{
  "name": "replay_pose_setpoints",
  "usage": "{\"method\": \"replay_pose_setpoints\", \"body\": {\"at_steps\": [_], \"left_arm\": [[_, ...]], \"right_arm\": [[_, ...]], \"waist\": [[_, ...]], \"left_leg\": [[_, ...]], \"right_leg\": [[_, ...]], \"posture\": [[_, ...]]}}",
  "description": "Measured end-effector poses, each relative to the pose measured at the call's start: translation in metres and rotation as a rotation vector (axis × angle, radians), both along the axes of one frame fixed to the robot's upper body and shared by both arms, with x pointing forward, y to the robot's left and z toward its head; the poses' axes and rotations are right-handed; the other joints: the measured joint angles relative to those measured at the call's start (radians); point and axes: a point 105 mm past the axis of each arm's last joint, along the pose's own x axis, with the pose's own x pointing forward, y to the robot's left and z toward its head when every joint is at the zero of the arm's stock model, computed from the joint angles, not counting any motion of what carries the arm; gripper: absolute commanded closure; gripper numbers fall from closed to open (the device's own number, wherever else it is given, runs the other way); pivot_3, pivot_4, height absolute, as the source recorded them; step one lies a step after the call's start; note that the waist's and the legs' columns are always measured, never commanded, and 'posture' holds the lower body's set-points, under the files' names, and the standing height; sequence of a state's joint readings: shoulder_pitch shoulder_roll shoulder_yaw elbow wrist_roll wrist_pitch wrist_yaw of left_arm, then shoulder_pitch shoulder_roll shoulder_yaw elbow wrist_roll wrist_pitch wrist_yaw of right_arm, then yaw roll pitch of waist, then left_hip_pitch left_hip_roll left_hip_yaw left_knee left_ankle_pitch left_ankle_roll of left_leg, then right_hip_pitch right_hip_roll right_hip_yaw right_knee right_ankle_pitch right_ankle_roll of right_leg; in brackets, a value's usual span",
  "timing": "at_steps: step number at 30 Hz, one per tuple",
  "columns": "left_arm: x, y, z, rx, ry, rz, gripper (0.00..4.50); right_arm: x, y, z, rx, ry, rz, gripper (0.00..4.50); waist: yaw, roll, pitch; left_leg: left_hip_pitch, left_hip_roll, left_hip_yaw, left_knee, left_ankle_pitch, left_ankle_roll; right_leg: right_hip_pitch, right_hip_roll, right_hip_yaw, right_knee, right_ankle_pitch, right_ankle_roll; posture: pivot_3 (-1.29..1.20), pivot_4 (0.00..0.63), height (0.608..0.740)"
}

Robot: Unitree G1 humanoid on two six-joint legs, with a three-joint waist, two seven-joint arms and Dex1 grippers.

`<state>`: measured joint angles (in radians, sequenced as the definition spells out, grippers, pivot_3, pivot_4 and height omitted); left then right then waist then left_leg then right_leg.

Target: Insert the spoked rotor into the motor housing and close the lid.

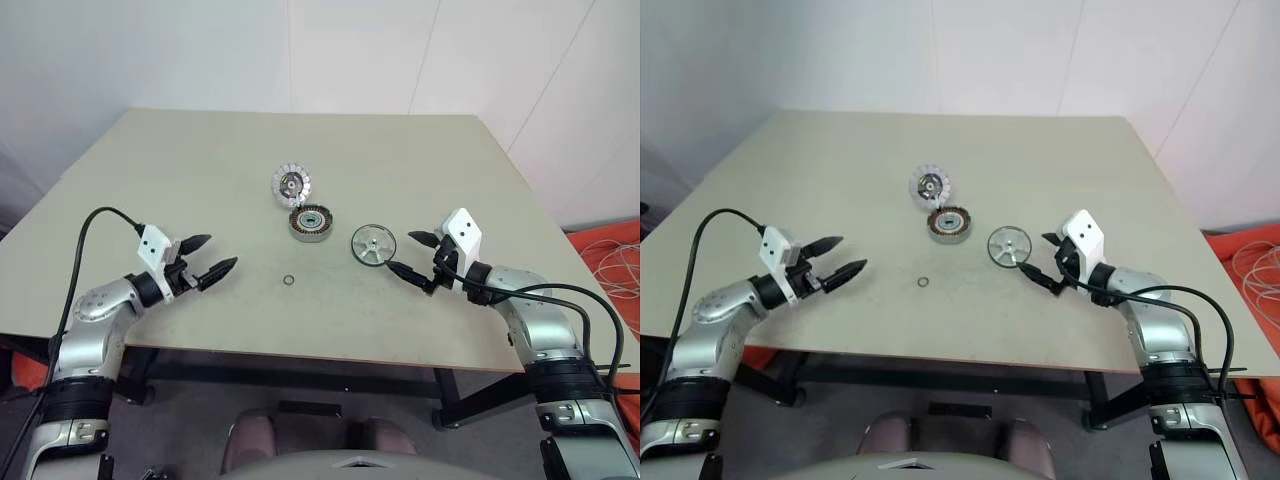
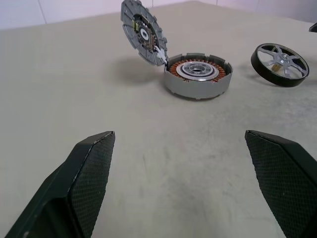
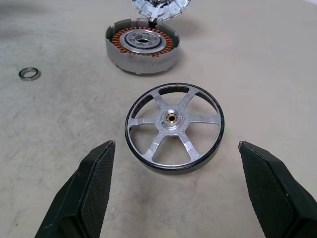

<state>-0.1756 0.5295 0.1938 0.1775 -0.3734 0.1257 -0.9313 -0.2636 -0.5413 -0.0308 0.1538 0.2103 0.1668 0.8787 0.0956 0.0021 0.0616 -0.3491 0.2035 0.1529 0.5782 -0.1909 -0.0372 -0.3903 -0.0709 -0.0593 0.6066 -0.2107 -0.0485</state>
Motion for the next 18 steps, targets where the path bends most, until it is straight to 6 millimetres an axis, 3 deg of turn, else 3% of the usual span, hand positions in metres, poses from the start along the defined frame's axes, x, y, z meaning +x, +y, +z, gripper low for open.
{"method": "replay_pose_setpoints", "body": {"at_steps": [14,18], "left_arm": [[0.000,-0.001,-0.001,0.001,0.000,-0.001,0.02],[-0.002,-0.016,-0.014,0.029,0.056,-0.059,0.02]], "right_arm": [[0.000,0.000,0.001,-0.001,-0.006,0.002,0.00],[0.000,0.000,0.001,-0.001,-0.006,0.002,0.00]], "waist": [[0.000,0.000,0.000],[0.001,0.000,0.000]], "left_leg": [[0.000,0.000,0.000,0.000,0.000,0.000],[0.000,0.000,0.000,0.000,0.000,0.000]], "right_leg": [[0.000,0.000,0.000,0.000,0.000,0.000],[0.000,0.000,0.000,0.000,0.000,0.000]], "posture": [[0.00,0.000,0.740],[0.00,0.000,0.740]]}}
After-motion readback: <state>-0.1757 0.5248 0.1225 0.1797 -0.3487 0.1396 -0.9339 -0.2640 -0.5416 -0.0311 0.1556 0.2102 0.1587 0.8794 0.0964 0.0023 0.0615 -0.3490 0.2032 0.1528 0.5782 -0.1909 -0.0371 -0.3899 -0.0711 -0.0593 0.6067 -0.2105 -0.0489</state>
